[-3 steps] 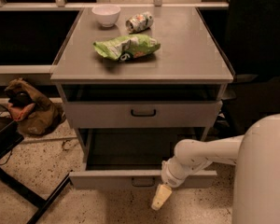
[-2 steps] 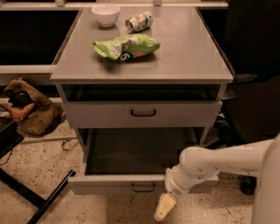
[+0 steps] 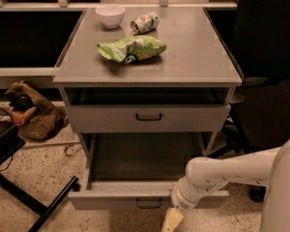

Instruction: Open middle drawer

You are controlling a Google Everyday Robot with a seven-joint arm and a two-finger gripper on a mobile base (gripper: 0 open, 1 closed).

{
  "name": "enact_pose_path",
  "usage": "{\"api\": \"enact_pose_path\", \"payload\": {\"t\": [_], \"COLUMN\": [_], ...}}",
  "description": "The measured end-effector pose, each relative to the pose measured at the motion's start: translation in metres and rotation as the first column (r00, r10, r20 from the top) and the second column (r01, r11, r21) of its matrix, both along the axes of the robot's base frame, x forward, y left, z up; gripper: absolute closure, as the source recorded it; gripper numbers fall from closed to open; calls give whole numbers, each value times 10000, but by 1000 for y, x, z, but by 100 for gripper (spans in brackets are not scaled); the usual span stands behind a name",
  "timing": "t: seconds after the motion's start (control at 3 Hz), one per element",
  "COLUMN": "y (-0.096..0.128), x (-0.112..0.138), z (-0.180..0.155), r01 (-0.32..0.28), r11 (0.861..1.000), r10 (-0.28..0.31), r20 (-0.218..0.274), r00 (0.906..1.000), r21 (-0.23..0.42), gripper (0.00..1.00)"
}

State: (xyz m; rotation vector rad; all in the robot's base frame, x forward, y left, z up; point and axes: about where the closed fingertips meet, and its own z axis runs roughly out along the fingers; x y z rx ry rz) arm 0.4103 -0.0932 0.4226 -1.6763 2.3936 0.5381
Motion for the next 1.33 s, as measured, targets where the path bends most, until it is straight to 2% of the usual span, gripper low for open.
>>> {"api": "enact_pose_path", "payload": {"t": [0.33,0.67,1.0,1.33], "y": [-2,-8,-11,-11], "x": [-14,-42,-94,-96], "z": [-4,1,23,24], "r01": [-43,277,635,608], "r11": [10000,9996,9980,9981], "r10": [43,-275,-633,-606], "r20": [-333,-440,-275,-276], "r00": [9994,9987,9976,9978], "r21": [-19,44,69,60], "gripper": [0,0,0,0]}}
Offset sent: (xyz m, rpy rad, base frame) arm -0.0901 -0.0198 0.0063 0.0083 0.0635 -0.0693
